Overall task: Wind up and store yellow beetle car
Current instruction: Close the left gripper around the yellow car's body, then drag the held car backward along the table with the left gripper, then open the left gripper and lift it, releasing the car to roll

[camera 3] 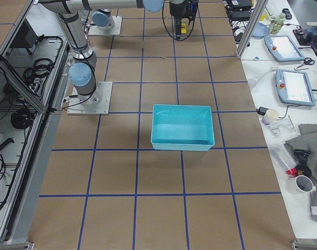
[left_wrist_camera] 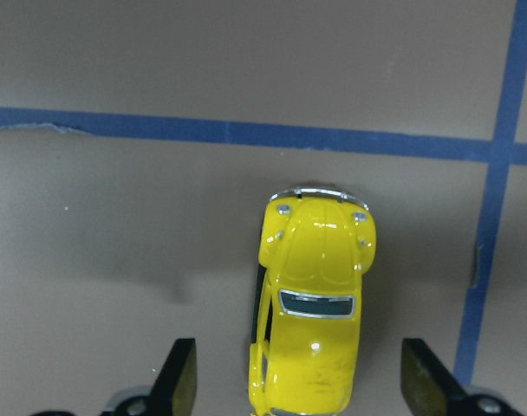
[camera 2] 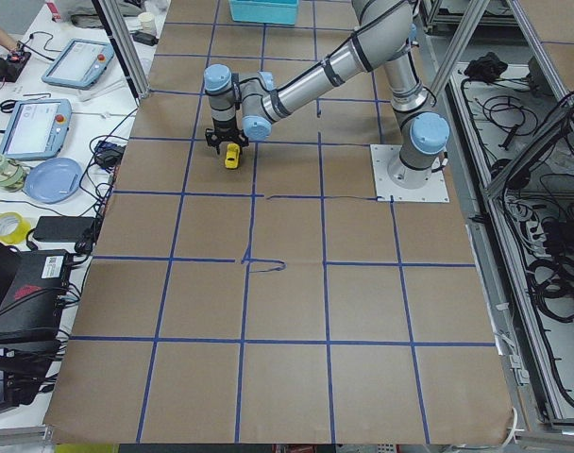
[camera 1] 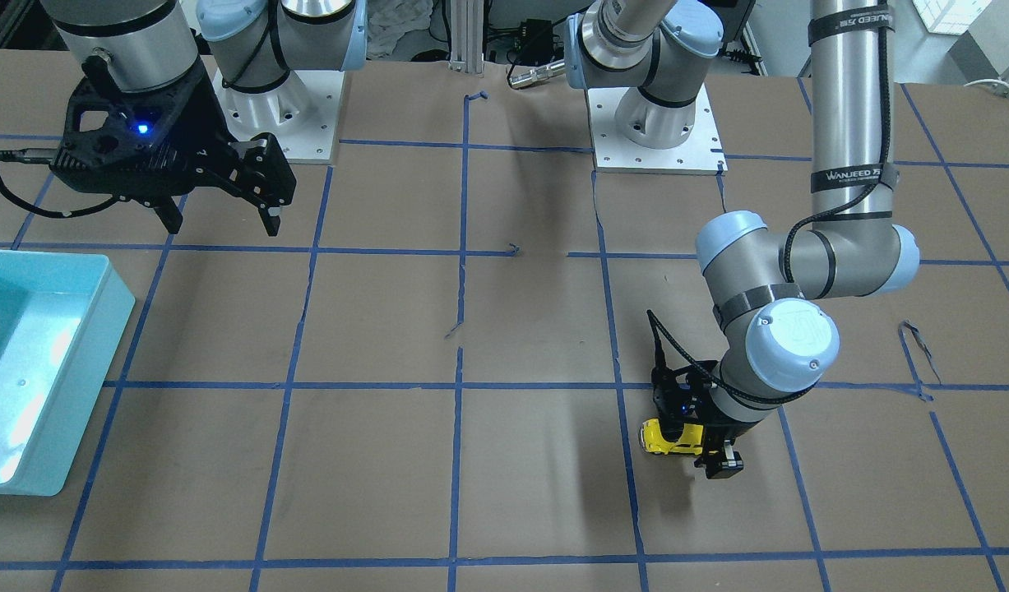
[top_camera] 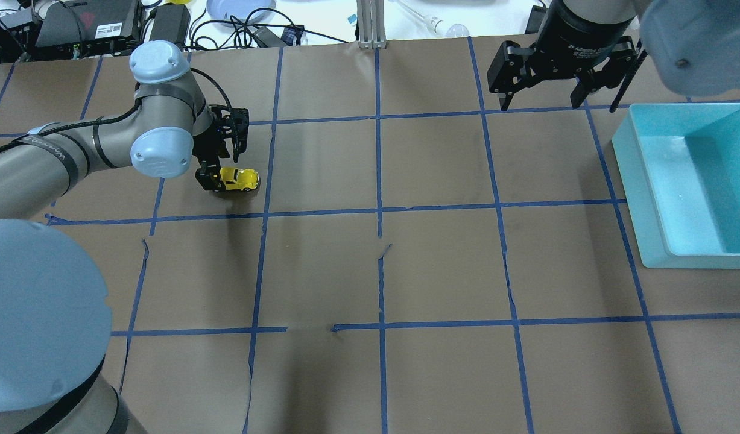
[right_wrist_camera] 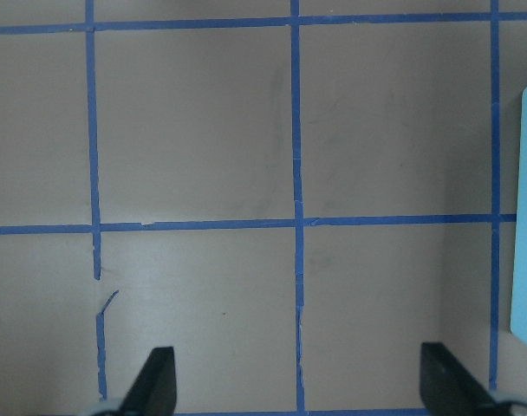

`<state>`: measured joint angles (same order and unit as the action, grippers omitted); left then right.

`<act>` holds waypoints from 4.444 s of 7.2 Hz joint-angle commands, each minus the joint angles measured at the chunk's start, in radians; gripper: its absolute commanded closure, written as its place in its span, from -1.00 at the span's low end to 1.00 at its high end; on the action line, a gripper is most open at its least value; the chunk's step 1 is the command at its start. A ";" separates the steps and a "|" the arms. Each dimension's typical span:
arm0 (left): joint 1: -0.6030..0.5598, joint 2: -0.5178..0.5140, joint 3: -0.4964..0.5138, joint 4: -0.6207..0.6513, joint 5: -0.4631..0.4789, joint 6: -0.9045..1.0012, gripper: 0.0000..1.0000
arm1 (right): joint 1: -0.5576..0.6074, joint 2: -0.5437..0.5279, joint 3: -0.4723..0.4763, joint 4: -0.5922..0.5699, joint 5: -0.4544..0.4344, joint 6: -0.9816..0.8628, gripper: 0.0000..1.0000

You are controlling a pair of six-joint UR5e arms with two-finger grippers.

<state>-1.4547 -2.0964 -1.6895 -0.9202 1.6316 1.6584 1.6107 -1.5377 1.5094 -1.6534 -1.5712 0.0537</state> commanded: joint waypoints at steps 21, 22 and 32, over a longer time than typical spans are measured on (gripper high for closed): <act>0.192 0.001 -0.048 0.014 -0.053 0.265 0.77 | 0.000 -0.001 0.000 0.000 0.000 0.000 -1.00; 0.201 0.001 -0.048 0.014 -0.053 0.282 0.77 | 0.002 -0.001 0.000 0.000 0.000 0.000 -1.00; 0.197 0.022 -0.035 0.007 -0.058 0.264 -0.52 | 0.002 -0.002 0.000 0.000 0.000 0.000 -1.00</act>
<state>-1.2545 -2.0797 -1.7270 -0.9111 1.5751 1.9261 1.6122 -1.5399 1.5094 -1.6536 -1.5708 0.0537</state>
